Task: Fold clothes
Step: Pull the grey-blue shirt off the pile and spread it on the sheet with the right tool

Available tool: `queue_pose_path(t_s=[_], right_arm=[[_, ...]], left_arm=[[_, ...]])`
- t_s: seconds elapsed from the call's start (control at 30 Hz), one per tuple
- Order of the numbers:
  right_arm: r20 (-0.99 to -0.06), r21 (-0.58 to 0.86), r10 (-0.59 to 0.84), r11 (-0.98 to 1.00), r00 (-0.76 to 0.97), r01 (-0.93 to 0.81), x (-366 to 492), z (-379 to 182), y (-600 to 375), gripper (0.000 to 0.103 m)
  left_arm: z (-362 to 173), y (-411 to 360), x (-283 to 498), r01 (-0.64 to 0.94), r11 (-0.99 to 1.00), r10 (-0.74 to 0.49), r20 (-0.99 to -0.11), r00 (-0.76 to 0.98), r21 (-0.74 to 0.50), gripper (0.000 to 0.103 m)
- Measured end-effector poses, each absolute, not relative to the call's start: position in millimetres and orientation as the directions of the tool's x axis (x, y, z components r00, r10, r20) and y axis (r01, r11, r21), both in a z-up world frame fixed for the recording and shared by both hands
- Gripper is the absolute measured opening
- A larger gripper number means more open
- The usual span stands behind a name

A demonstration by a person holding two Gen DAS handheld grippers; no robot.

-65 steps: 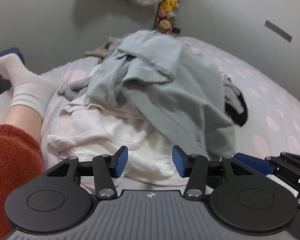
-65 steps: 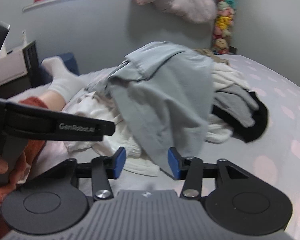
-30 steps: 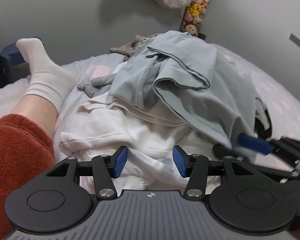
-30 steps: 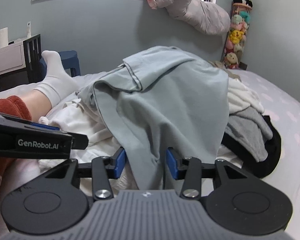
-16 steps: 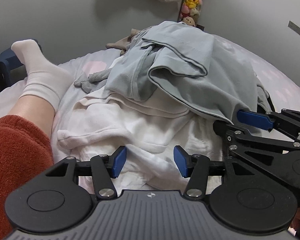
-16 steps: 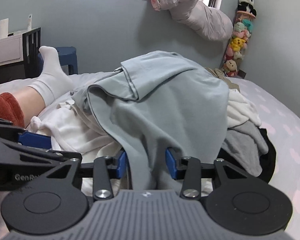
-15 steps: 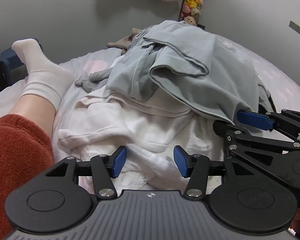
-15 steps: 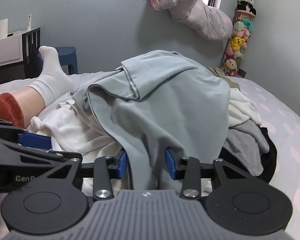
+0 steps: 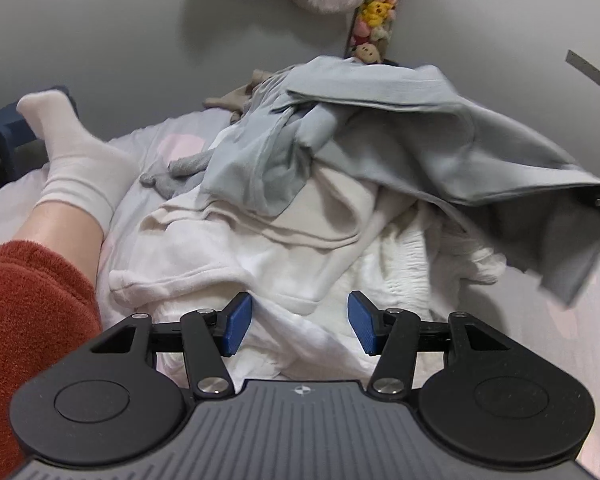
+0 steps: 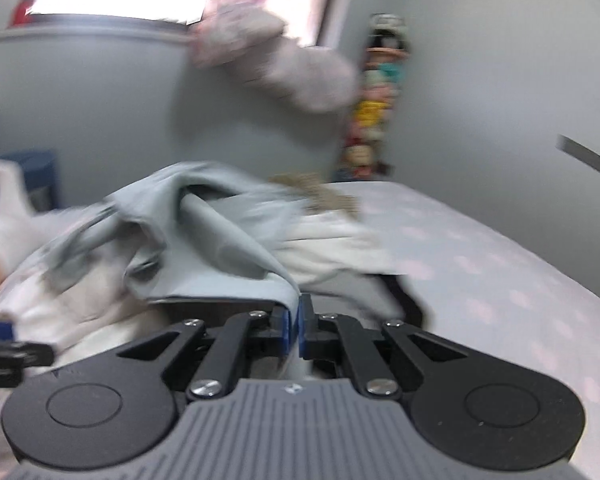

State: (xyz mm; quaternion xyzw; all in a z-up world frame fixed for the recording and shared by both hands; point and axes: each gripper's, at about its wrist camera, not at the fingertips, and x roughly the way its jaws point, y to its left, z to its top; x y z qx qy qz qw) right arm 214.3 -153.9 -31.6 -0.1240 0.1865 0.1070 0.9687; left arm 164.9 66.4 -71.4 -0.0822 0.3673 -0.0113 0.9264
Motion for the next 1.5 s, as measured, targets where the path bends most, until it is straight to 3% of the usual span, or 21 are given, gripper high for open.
queue_pose_path(t_s=[0.3,0.43,0.6,1.17,1.37,1.47,1.5], right_arm=[[-0.324,-0.160,-0.057,0.987,0.944,0.005,134.8,-7.6,-255.6,0.003],[-0.355,-0.101,-0.084,0.994,0.931,0.051,86.6,-7.2,-291.9,0.003],[-0.341,-0.142,-0.158,0.983,0.927,0.115,22.4,-5.5,-308.9,0.003],[-0.494,-0.196,-0.524,0.845,0.694,0.498,-138.0,-28.9,-452.4,0.004],[-0.580,-0.113,-0.459,0.863,0.672,0.492,-140.0,-33.6,-475.3,0.005],[-0.600,-0.098,-0.434,0.874,0.672,0.477,-144.0,-35.4,-478.3,0.016],[-0.603,-0.088,-0.427,0.875,0.674,0.476,-147.0,-34.5,-478.9,0.029]], left_arm=[[-55.0,40.8,135.2,0.073,0.988,-0.145,-0.644,0.751,-0.137,0.051],[-42.8,31.3,121.0,0.106,0.985,-0.167,-0.629,0.759,-0.133,0.051],[-31.0,18.8,107.4,0.150,0.977,-0.212,-0.615,0.759,-0.151,0.051],[-23.7,-30.4,63.9,0.304,0.944,-0.311,-0.654,0.689,-0.128,0.051],[-18.1,-48.1,56.2,0.355,0.928,-0.335,-0.663,0.669,-0.112,0.051],[-16.1,-51.3,54.6,0.368,0.924,-0.336,-0.669,0.663,-0.100,0.051],[-16.3,-51.3,55.0,0.368,0.924,-0.336,-0.671,0.660,-0.100,0.051]])
